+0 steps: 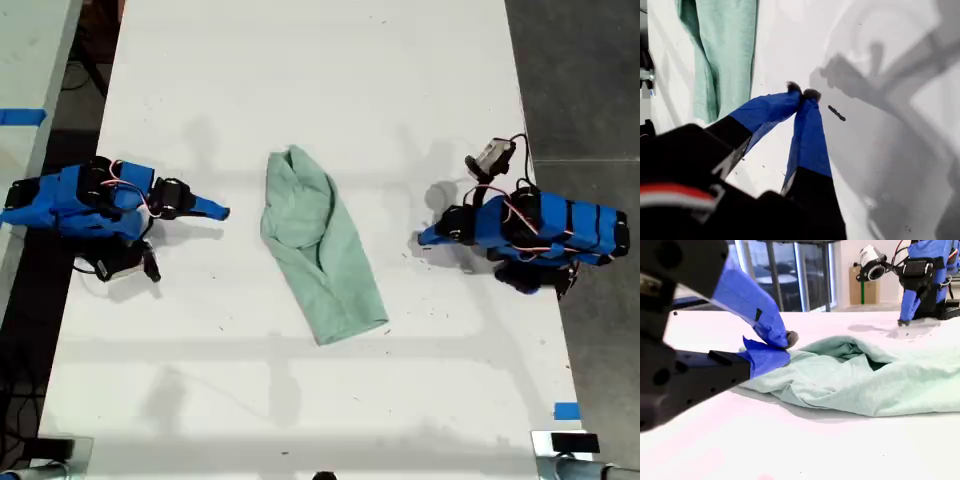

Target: Fold t shirt

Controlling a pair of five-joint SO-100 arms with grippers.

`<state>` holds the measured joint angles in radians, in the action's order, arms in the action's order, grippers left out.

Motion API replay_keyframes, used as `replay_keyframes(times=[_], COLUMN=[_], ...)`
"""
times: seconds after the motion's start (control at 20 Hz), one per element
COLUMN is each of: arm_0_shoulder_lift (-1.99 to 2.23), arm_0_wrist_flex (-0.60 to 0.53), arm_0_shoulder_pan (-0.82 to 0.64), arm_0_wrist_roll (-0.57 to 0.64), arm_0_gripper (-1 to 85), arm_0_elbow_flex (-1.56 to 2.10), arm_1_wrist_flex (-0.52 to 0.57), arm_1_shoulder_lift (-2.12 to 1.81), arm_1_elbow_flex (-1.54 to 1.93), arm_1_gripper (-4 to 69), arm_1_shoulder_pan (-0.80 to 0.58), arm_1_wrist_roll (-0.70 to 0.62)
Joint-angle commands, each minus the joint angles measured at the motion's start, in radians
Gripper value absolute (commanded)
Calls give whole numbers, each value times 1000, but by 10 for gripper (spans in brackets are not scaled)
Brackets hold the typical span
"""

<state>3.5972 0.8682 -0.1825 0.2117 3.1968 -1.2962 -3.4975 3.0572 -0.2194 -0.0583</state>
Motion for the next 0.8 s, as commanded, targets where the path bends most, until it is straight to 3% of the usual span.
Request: replay_keyframes(times=[0.0,0.75], arm_0_shoulder_lift=[8,8], arm_0_wrist_flex=[8,17], arm_0_shoulder_pan=[-11,-15], arm_0_wrist_roll=[-28,-46], arm_0_gripper=[-1,-1], arm_0_elbow_flex=[9,12], arm_1_wrist_flex=[-8,-9], arm_1_shoulder_lift=[-14,-14], arm_1_elbow_flex=[55,55], arm_1_gripper=[11,11], arm_1_shoulder_pan=[-6,-8], arm_1_wrist_roll=[11,17])
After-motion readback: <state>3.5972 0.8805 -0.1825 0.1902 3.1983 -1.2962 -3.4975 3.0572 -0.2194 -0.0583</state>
